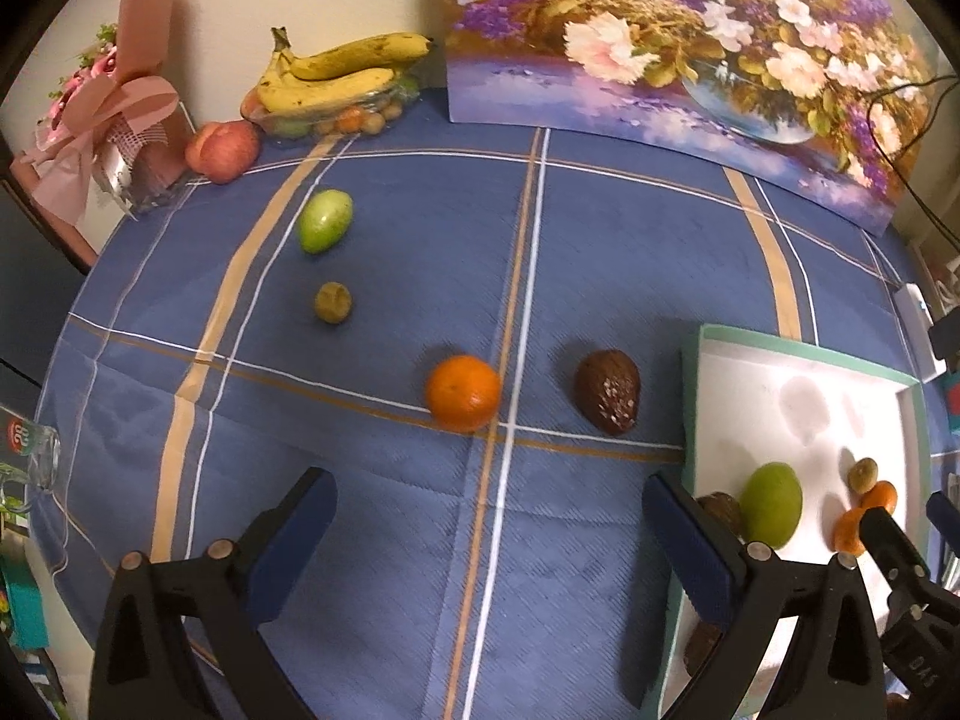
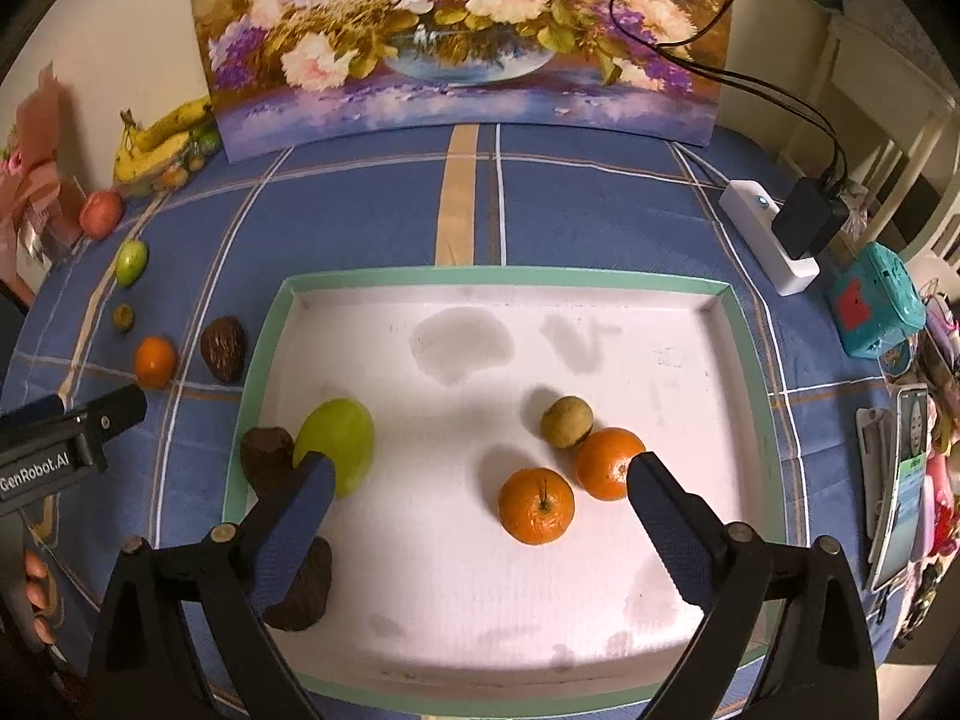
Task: Organize fruits
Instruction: 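Move both open tools away from the tray toward the remaining fruits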
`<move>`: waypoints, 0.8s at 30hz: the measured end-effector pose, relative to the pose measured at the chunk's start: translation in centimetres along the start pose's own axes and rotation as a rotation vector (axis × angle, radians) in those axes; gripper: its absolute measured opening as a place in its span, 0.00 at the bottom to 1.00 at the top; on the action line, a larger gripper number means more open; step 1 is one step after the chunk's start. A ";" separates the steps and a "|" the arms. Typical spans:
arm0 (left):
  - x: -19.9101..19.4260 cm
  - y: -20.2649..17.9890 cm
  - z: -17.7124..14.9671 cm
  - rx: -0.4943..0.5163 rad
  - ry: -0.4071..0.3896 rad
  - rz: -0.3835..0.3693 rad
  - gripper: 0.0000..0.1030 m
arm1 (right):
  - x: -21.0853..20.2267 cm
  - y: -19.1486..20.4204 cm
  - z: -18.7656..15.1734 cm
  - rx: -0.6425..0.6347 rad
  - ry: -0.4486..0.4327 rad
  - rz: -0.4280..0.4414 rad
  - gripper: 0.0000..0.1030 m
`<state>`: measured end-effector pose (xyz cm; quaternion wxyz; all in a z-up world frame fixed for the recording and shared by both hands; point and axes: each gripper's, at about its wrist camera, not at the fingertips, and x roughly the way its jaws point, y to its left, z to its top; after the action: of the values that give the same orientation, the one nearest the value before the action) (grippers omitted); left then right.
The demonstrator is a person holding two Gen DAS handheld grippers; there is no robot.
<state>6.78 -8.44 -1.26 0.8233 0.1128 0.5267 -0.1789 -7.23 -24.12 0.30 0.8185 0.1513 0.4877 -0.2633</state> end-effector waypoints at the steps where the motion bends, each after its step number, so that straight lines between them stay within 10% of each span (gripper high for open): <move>1: 0.0 0.4 0.2 -0.006 -0.004 0.000 1.00 | -0.1 0.0 0.1 0.001 -0.011 0.001 0.95; 24: 0.2 9.6 5.2 -0.105 -0.129 -0.021 1.00 | -1.0 8.6 3.5 -0.160 -0.175 0.155 0.95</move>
<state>15.14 -1.71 0.69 0.8584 0.0521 0.4824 -0.1664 -0.06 -18.58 2.77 0.8852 0.0992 0.4207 -0.1719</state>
